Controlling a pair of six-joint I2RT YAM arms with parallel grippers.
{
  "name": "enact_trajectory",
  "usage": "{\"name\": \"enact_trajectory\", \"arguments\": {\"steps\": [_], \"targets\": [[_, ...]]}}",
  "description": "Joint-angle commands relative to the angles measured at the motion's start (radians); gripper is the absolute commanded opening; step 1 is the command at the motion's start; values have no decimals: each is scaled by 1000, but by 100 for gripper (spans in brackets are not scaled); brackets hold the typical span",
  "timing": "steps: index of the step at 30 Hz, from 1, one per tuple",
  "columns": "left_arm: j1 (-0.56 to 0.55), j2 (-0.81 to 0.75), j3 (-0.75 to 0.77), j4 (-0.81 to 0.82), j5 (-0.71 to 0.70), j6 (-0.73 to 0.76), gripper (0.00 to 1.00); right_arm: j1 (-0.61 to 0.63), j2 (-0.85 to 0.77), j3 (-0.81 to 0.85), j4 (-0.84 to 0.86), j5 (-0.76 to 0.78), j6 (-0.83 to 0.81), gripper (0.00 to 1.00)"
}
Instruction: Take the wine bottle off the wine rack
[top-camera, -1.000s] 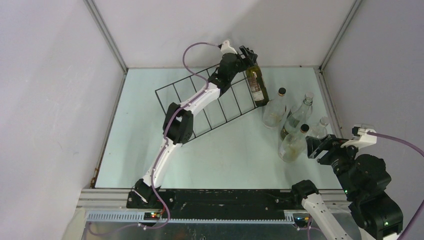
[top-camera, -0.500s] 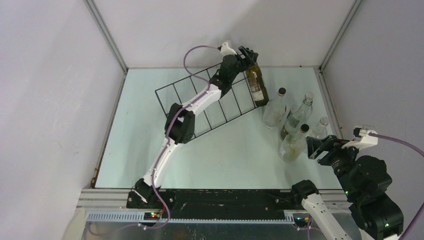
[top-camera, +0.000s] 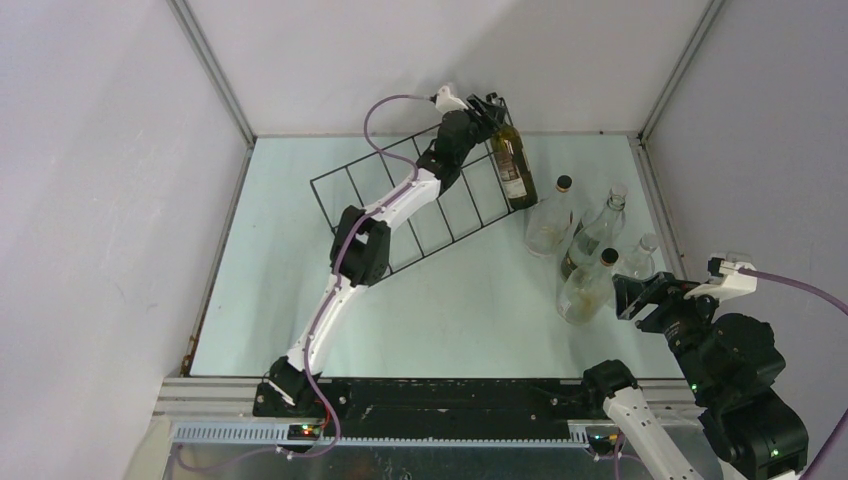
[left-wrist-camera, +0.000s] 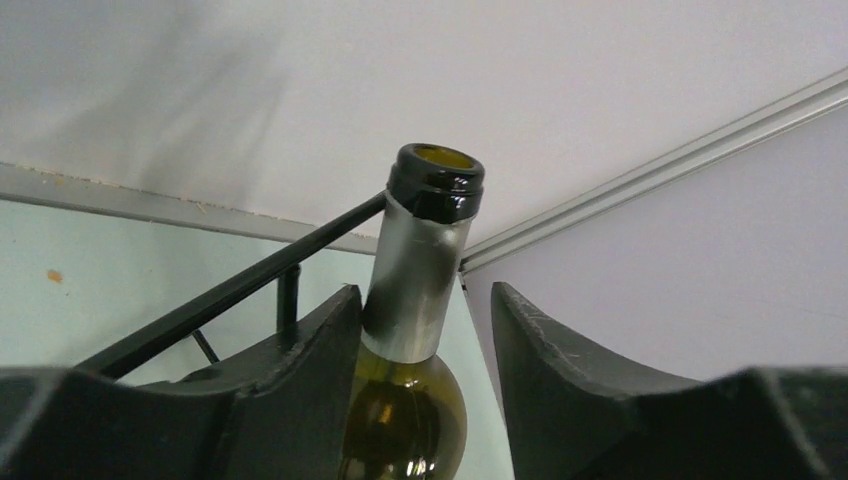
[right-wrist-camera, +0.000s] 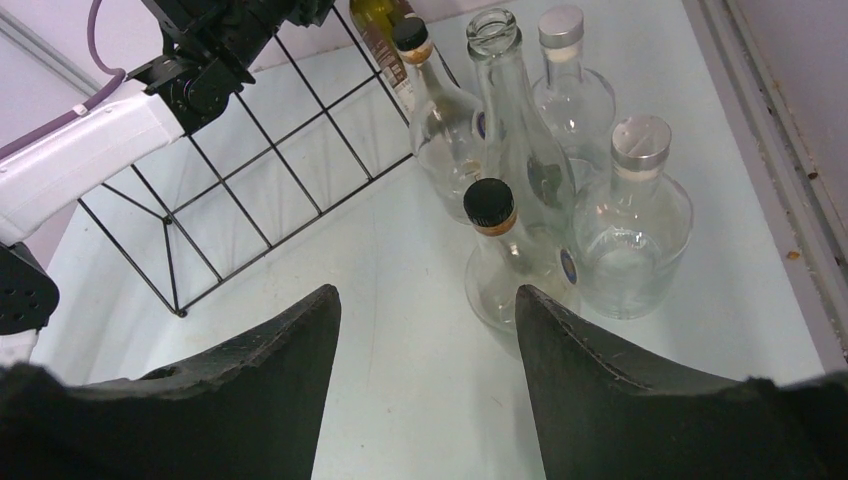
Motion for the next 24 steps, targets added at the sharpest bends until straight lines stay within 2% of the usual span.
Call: {"name": "enact_trajectory", "arguments": {"steps": [1, 7, 15, 17, 24], "targets": [[41, 22, 25, -22, -34, 8, 54, -3, 11, 26, 6, 6, -7, 68], [42, -9, 11, -38, -31, 88, 30, -4, 12, 26, -1, 15, -10, 68], [41, -97, -60, -31, -37, 222, 5, -4, 15, 26, -3, 25, -17, 68], [38, -132, -77, -30, -40, 275, 1, -3, 18, 27, -3, 25, -17, 68], [10, -236, -160, -16, -69, 428, 0, -3, 25, 25, -9, 21, -15, 68]]}}
